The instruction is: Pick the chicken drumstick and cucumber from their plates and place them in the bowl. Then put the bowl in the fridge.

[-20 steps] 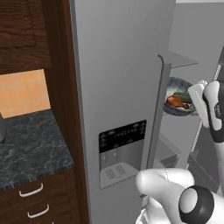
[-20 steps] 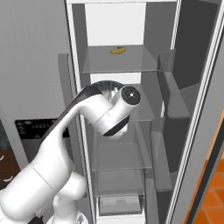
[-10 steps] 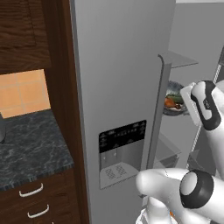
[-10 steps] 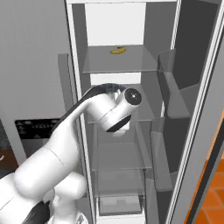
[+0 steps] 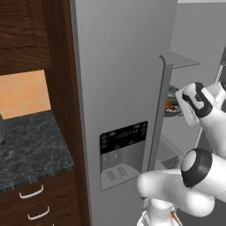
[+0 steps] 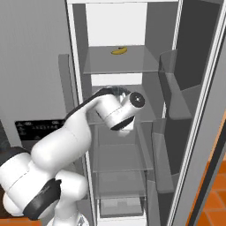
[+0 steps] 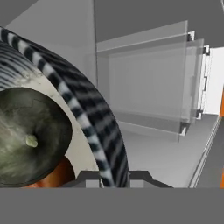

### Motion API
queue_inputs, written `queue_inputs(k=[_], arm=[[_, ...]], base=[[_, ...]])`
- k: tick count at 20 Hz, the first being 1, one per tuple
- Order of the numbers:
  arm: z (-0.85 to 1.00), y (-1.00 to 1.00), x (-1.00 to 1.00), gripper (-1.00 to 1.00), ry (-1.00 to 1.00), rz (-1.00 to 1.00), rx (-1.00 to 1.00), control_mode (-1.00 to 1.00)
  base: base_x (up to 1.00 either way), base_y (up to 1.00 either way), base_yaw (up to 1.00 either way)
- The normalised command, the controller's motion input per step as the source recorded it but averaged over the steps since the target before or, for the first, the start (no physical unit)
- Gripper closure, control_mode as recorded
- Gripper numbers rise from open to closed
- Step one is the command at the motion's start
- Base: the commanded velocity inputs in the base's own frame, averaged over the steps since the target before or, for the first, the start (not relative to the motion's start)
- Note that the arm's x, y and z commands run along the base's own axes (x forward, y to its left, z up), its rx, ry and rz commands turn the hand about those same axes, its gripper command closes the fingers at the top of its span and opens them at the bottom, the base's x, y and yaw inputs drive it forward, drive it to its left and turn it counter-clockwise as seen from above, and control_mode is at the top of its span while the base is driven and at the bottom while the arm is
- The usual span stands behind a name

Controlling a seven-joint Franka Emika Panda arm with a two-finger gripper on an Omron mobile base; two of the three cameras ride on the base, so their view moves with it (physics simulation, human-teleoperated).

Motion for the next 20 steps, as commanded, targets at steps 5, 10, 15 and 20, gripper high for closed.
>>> queue_inputs(k=[5,10,15,20], arm=[[-0.19,-0.04,0.32,1.0,-0.01,0.0,0.0,-1.0],[0.0,0.0,0.55,1.0,0.0,0.0,0.0,-1.0],[-0.03,-0.06,0.6,1.0,0.0,0.0,0.0,-1.0],[-0.39,-0.21,0.33,1.0,0.0,0.02,0.01,-1.0]], base=[[0.0,0.0,0.0],[0.0,0.0,0.0],[0.0,0.0,0.0],[0.0,0.0,0.0]])
